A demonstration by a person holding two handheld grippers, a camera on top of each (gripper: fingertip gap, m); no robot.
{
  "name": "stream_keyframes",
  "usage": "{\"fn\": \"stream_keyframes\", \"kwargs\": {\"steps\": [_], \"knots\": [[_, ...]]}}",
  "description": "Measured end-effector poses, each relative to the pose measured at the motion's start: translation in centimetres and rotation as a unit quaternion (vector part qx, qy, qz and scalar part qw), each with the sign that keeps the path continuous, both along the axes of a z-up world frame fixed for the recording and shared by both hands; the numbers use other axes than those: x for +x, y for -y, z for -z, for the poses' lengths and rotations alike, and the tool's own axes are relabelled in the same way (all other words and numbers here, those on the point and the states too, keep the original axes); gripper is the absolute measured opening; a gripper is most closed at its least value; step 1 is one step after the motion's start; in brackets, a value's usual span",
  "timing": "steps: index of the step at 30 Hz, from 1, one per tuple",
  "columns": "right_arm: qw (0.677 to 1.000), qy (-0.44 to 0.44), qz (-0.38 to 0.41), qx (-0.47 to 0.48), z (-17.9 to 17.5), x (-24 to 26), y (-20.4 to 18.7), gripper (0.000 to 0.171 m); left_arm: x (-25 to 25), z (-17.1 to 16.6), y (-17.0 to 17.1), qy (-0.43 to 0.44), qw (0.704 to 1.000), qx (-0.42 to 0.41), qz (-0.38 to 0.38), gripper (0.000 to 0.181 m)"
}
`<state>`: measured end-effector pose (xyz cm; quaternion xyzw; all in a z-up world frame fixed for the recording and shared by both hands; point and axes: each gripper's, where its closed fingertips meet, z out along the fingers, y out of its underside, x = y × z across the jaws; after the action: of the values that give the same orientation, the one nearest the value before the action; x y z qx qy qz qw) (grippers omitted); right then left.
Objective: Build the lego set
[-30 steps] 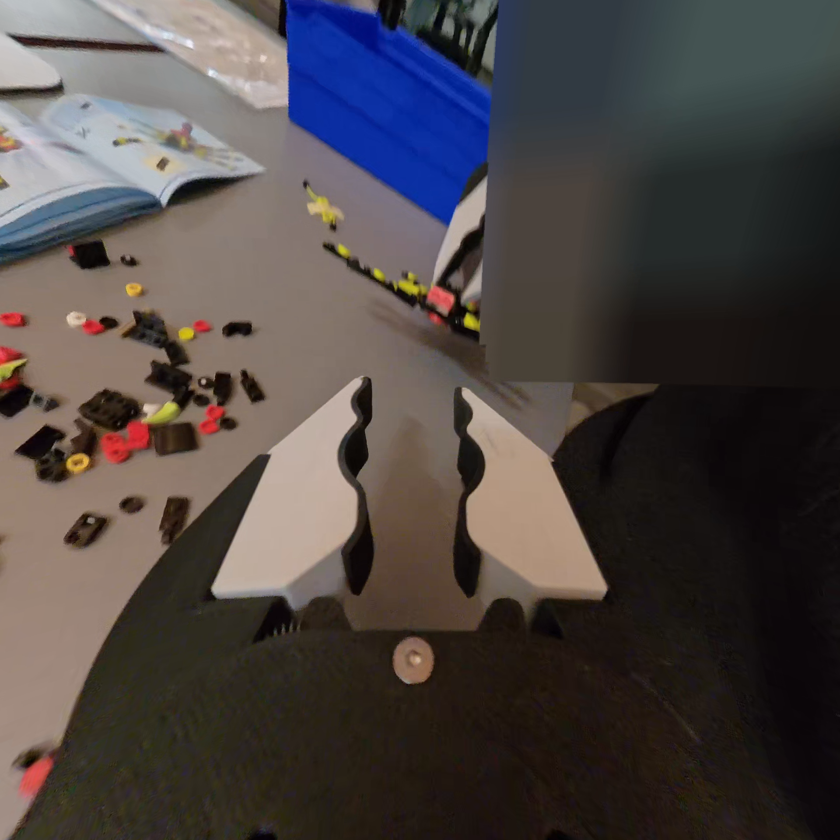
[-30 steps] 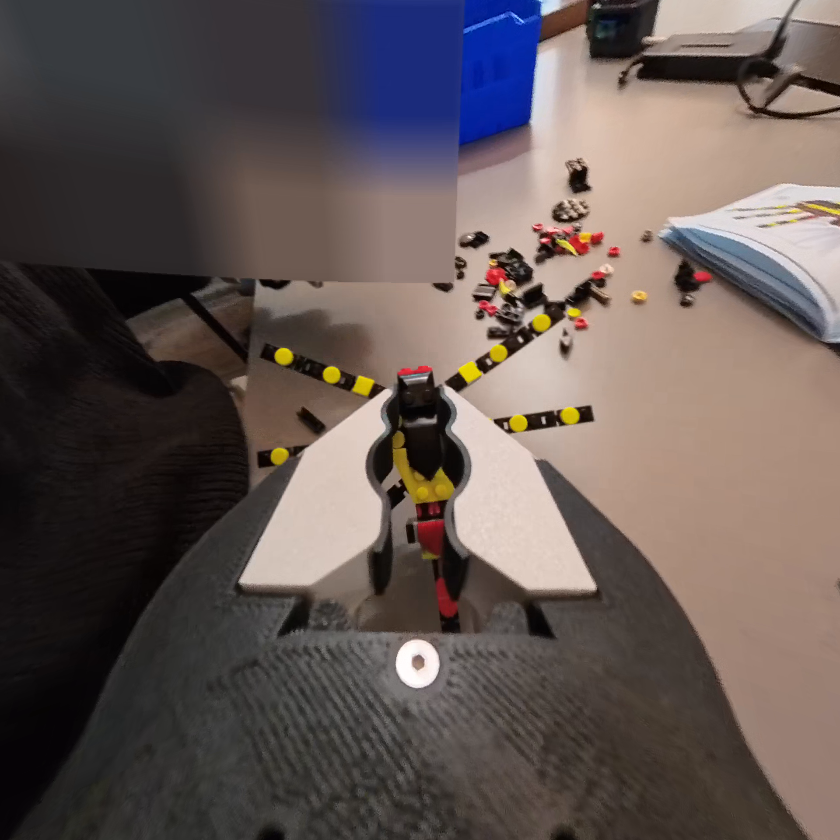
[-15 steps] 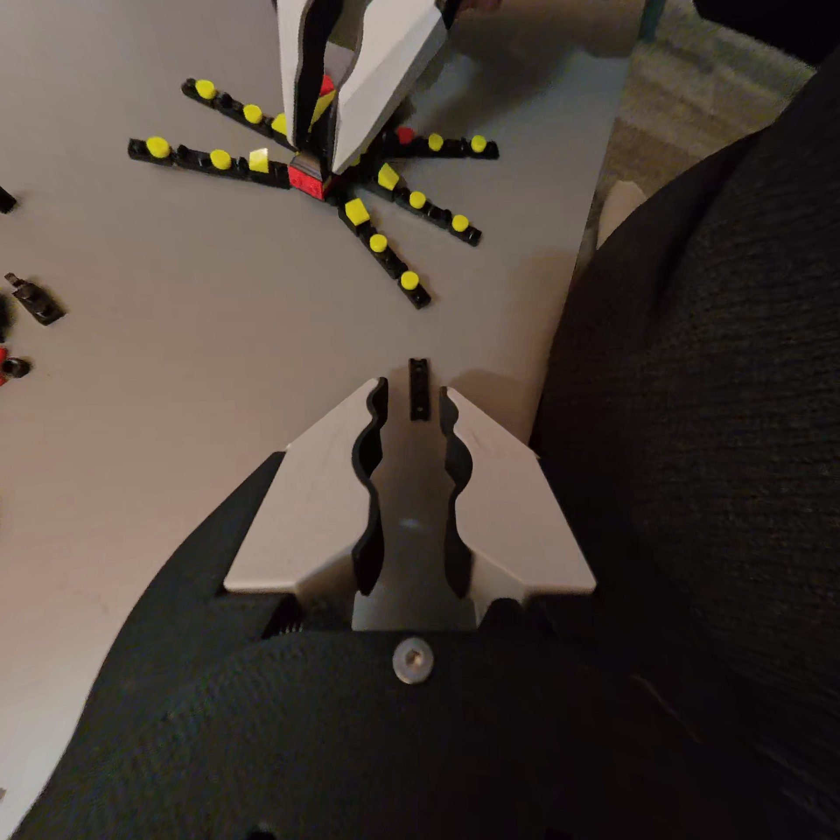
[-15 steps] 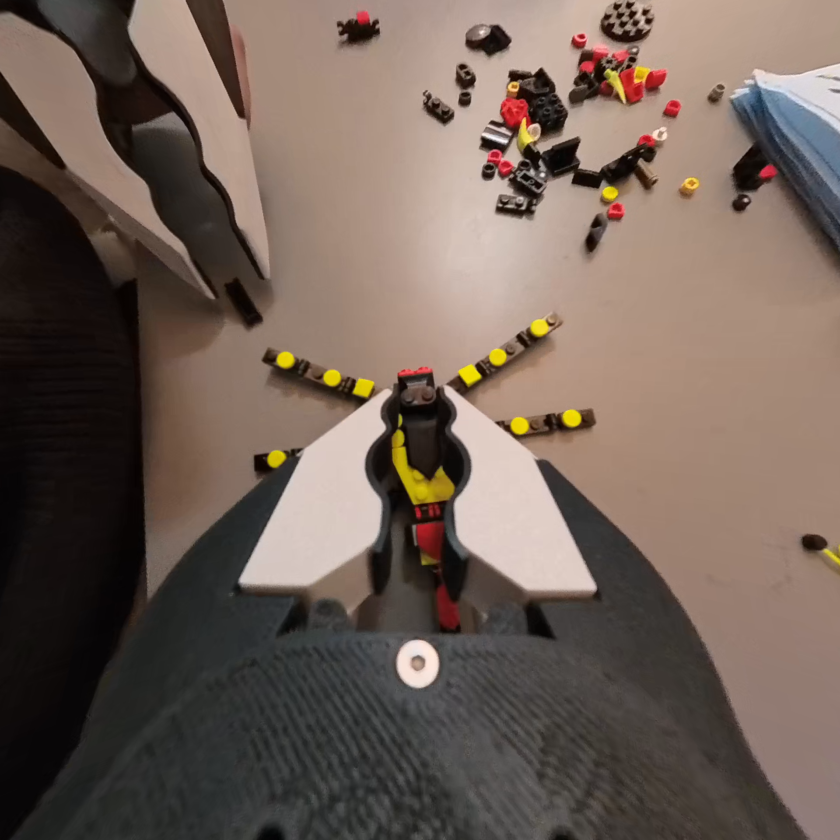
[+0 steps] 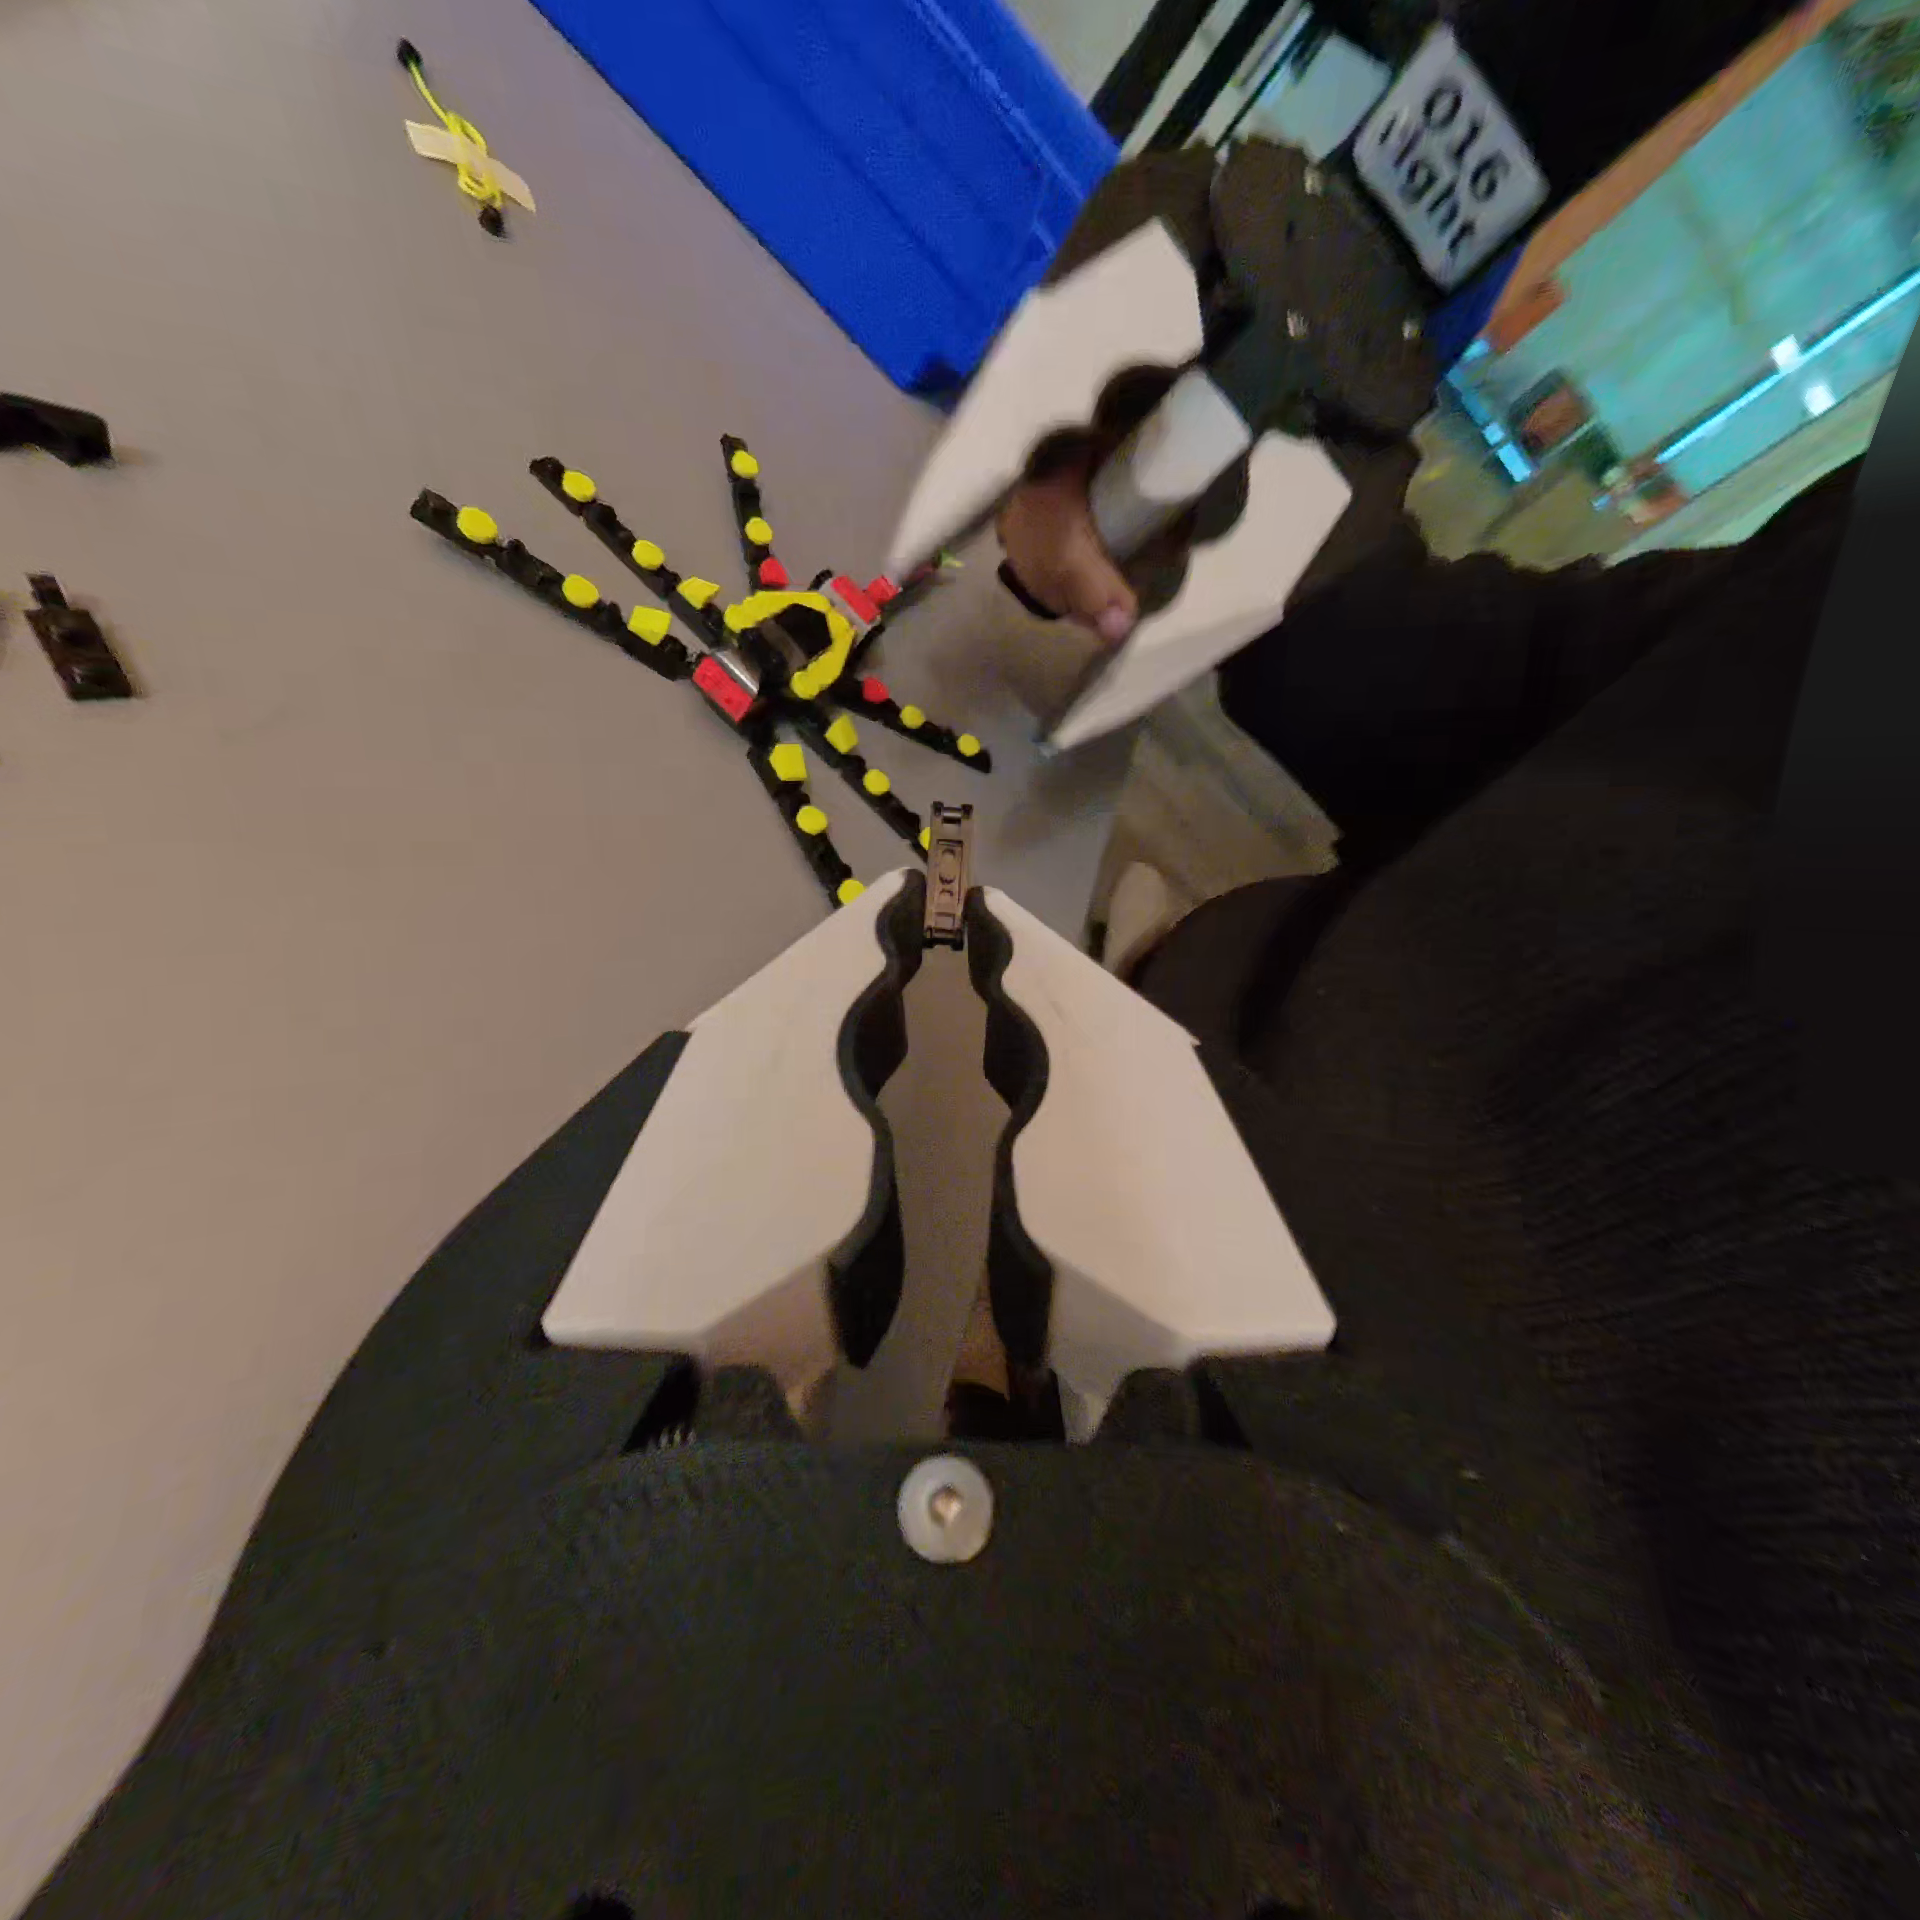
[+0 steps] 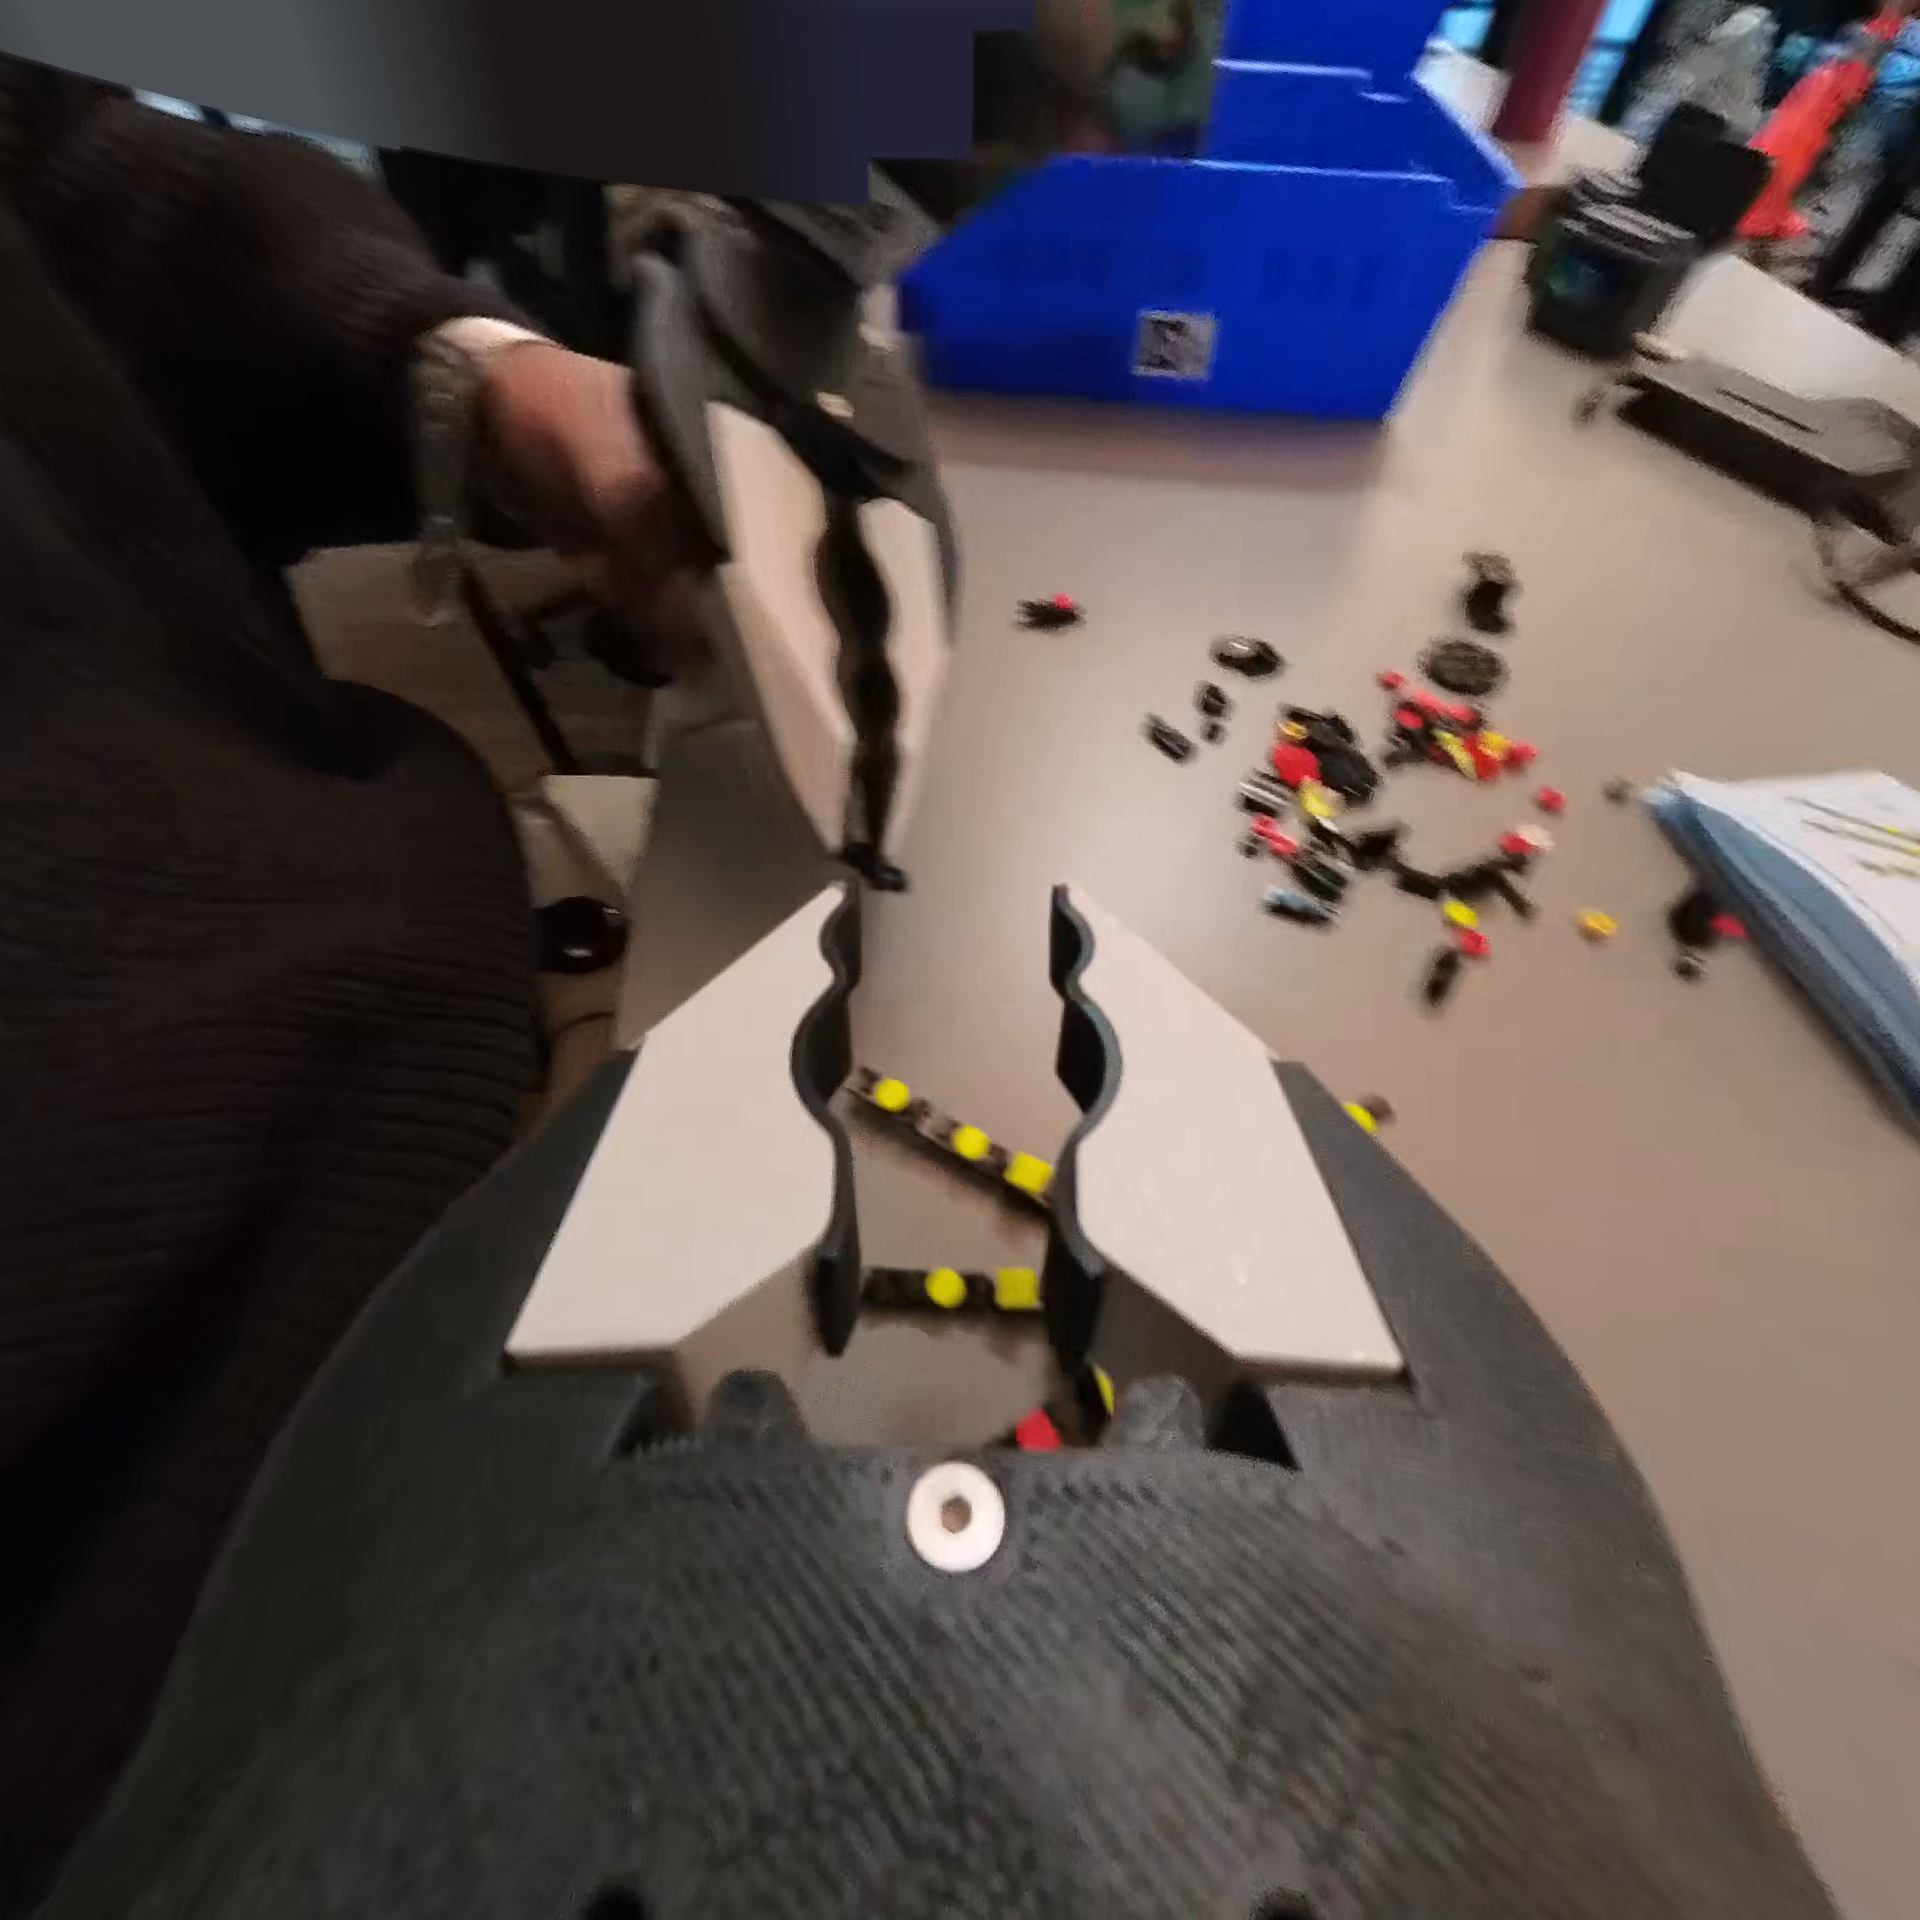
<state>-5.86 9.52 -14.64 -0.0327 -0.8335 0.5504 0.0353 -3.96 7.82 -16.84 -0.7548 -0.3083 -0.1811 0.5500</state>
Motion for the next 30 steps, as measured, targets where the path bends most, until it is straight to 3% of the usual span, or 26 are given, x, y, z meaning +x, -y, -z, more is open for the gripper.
{"fn": "stream_keyframes", "kwargs": {"steps": [4,8,11,14,26,30], "knots": [[0.998,-0.008,-0.057,0.000,0.0,2.5,1.2,0.027,0.5,0.3,0.3,-0.003,1.000,-0.007,0.016,0.005],[0.995,-0.068,-0.063,0.031,0.9,2.9,1.7,0.022,1.3,0.4,-0.4,-0.013,0.999,-0.016,0.035,0.005],[0.994,-0.051,-0.071,0.057,2.4,3.2,1.8,0.024,1.4,0.0,-0.6,-0.013,0.999,-0.004,0.034,0.005],[0.993,-0.077,-0.063,0.060,2.4,2.7,1.6,0.007,1.5,-0.3,-0.6,0.002,0.999,0.009,0.037,0.004],[0.992,-0.090,-0.054,0.063,2.1,2.4,1.5,0.006,1.0,-0.9,-0.6,0.039,0.998,0.047,0.019,0.005],[0.992,-0.097,-0.043,0.062,2.0,1.9,1.3,0.006,0.0,-1.5,0.0,0.038,0.997,0.065,-0.006,0.033]]}}
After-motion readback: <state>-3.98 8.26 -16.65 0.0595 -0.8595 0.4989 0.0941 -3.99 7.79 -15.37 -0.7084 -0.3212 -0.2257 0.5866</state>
